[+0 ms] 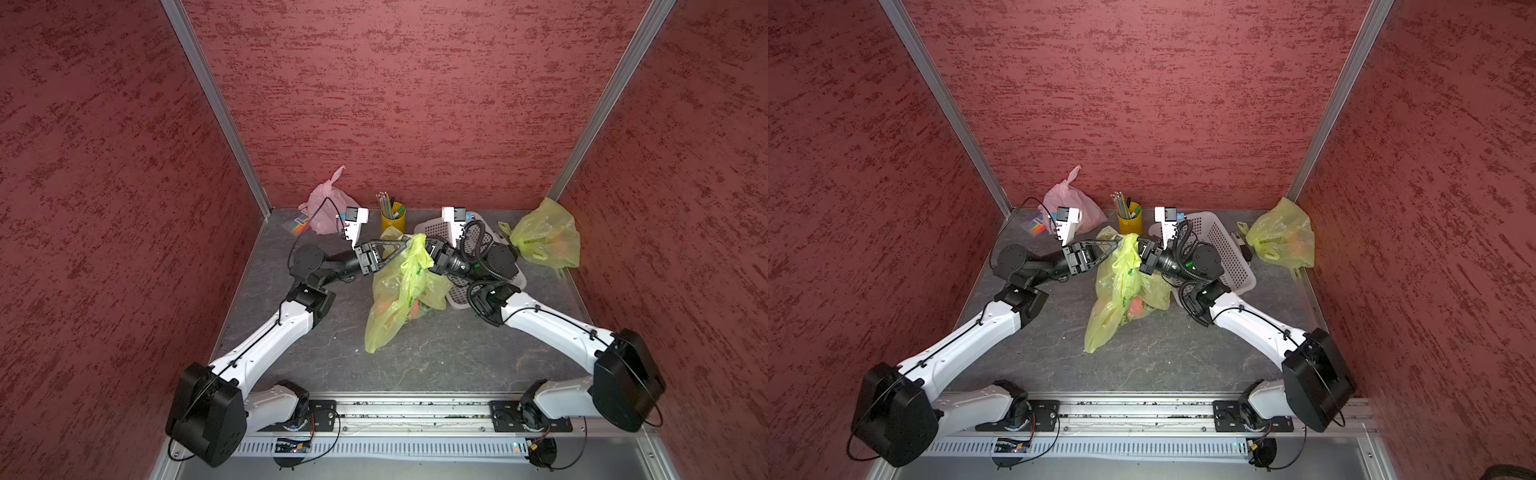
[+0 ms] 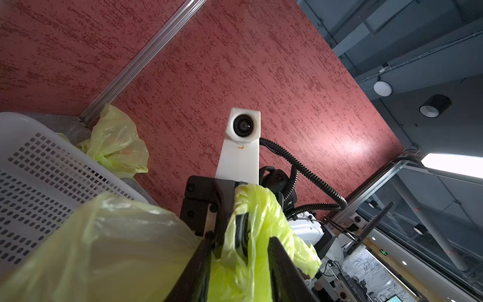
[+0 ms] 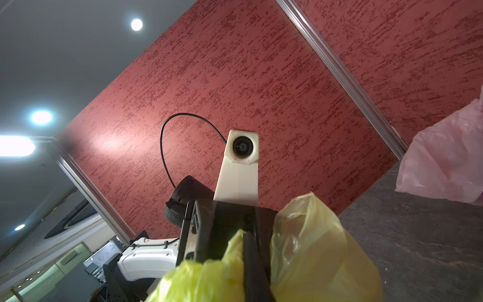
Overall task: Place the peach into a plastic bag & tie a knot
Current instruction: Tie the plastic bag at the center of the board.
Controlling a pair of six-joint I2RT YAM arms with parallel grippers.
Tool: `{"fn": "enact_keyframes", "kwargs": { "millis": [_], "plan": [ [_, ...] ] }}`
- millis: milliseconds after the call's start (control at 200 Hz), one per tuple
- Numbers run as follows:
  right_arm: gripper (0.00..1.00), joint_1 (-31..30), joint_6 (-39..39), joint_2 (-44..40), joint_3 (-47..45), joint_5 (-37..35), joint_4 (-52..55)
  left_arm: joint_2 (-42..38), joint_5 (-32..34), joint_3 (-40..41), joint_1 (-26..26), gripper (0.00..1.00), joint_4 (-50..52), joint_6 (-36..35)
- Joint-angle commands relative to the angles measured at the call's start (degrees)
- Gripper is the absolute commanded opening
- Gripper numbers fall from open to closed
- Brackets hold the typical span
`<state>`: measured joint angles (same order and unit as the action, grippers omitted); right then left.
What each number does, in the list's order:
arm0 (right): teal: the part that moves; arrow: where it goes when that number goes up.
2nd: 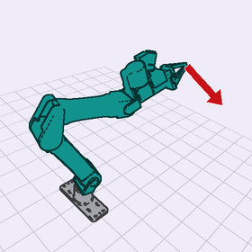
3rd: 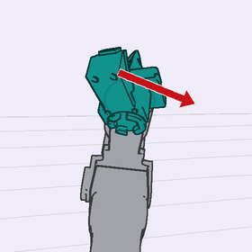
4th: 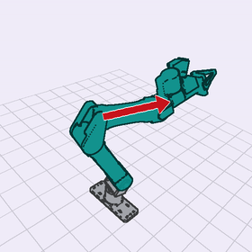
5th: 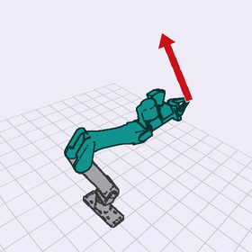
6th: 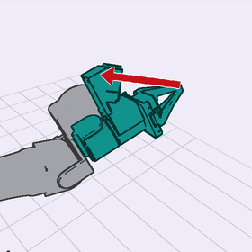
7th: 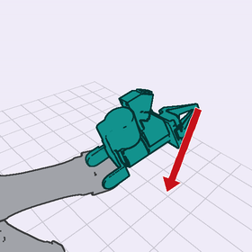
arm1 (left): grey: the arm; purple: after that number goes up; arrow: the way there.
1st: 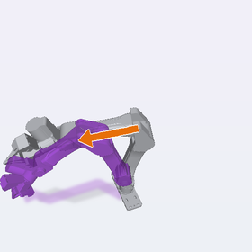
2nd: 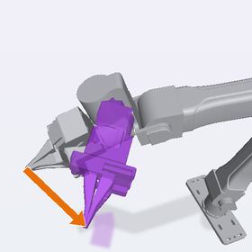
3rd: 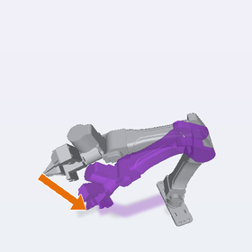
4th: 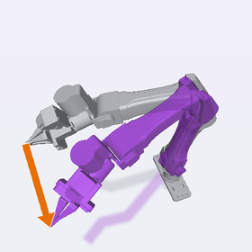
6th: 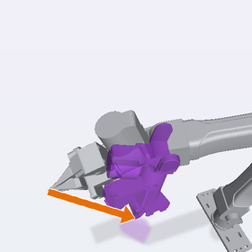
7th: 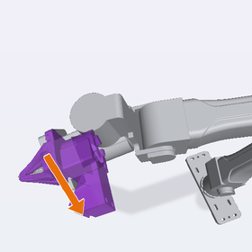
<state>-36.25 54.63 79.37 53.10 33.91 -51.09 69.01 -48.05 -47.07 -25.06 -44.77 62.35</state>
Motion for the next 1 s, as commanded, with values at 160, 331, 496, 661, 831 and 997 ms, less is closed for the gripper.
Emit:
{"fn": "enact_keyframes", "kwargs": {
  "millis": [160, 331, 496, 661, 831, 997],
  "plan": [
    [0.00, 0.21, -0.43, -1.23, 1.89, -0.39, -0.94, 0.33, 0.59, 0.38, 0.39, 0.31, -7.60, 4.91],
    [0.00, 0.21, -0.66, -1.19, 1.83, 0.01, -0.90, 1.43, -0.41, -0.39, 0.63, 0.23, -11.33, 8.69],
    [0.00, 0.21, -0.47, -1.18, 2.27, -0.07, -1.12, 0.96, -0.93, -0.60, 0.20, 0.17, -8.47, 7.14],
    [0.00, 0.21, -0.27, -0.95, 2.62, -0.25, -0.94, 0.22, -1.17, -1.17, -1.14, 0.23, -2.56, 3.17],
    [0.00, 0.21, -0.10, -0.67, 2.62, 0.01, -1.03, -0.37, -1.16, -1.72, -1.94, 0.19, 0.33, 0.71],
    [0.00, 0.17, -0.45, -0.80, 2.62, 0.75, -0.45, -1.24, -0.50, -1.74, -1.53, 0.06, 1.39, -0.12]
  ]
}}
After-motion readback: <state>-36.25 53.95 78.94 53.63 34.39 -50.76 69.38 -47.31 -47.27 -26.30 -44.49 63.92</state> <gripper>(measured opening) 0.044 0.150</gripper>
